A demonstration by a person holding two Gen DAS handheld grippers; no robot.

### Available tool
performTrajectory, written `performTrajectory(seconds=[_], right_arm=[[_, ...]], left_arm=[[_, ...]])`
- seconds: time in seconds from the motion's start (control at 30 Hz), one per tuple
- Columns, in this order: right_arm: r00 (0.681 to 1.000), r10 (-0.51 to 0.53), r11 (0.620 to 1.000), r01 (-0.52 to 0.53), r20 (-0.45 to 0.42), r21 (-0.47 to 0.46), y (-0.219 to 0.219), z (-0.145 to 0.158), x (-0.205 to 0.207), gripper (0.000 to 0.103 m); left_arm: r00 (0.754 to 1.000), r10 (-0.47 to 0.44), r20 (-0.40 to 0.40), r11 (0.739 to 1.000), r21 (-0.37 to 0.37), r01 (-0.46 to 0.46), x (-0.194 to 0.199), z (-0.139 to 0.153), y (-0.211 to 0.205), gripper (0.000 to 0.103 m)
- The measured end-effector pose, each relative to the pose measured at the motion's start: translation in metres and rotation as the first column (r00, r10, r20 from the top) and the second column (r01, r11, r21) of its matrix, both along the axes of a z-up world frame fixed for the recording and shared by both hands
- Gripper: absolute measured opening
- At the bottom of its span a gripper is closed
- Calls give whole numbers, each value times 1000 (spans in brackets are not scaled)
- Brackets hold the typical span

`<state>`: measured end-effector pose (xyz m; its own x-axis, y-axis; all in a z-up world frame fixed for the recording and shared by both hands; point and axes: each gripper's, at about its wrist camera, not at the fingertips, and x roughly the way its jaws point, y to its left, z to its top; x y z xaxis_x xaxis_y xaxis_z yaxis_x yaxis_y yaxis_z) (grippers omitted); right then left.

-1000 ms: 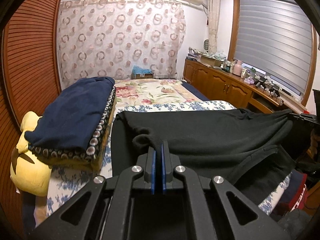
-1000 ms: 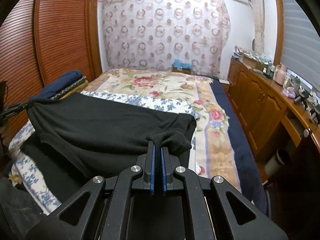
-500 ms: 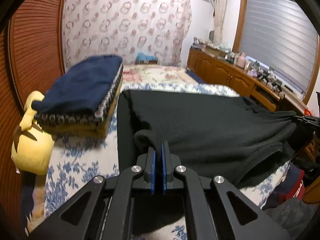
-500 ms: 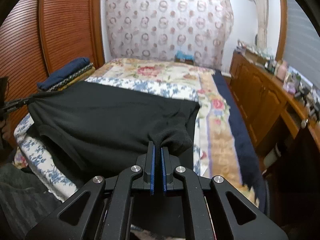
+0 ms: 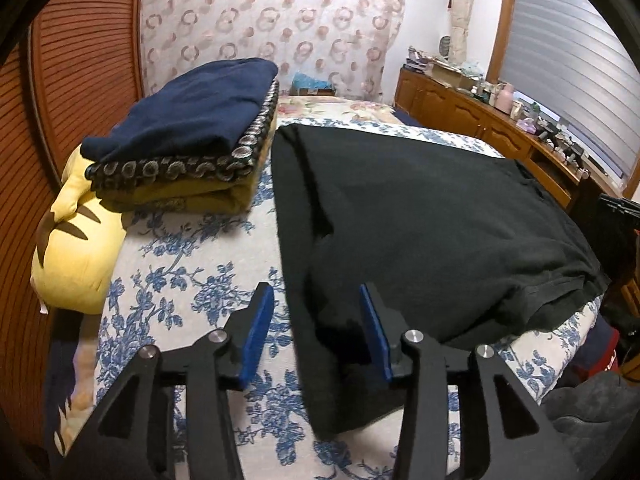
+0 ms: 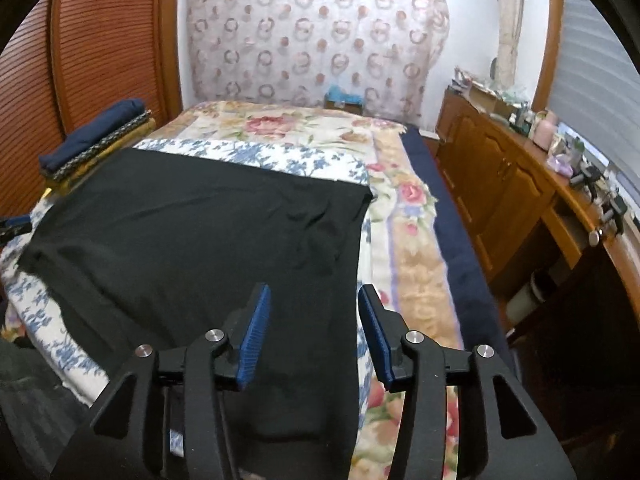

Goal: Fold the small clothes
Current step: 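Open both grippers and release the shirt, then press the folded shirt flat with the open right gripper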

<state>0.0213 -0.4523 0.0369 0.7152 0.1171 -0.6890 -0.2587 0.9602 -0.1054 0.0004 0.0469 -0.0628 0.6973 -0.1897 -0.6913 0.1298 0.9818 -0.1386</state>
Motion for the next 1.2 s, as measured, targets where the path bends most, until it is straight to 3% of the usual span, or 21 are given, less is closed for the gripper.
performTrajectory(seconds=[0.33, 0.5, 0.87, 1.2], right_arm=[[990, 127, 989, -122, -64, 82, 53, -49, 36, 48], [980, 172, 983, -165, -103, 76, 78, -69, 51, 48], [966, 221, 975, -220, -132, 21, 94, -86, 43, 54], [966, 221, 975, -217, -131, 44, 93, -88, 45, 59]], left_arm=[[999, 13, -43, 1000, 18, -12, 20, -11, -4, 43], [998, 11, -58, 1000, 24, -10, 22, -13, -8, 43], [997, 3, -72, 1000, 9, -2, 23, -18, -12, 43], [998, -12, -62, 1000, -5, 12, 22, -18, -19, 43]])
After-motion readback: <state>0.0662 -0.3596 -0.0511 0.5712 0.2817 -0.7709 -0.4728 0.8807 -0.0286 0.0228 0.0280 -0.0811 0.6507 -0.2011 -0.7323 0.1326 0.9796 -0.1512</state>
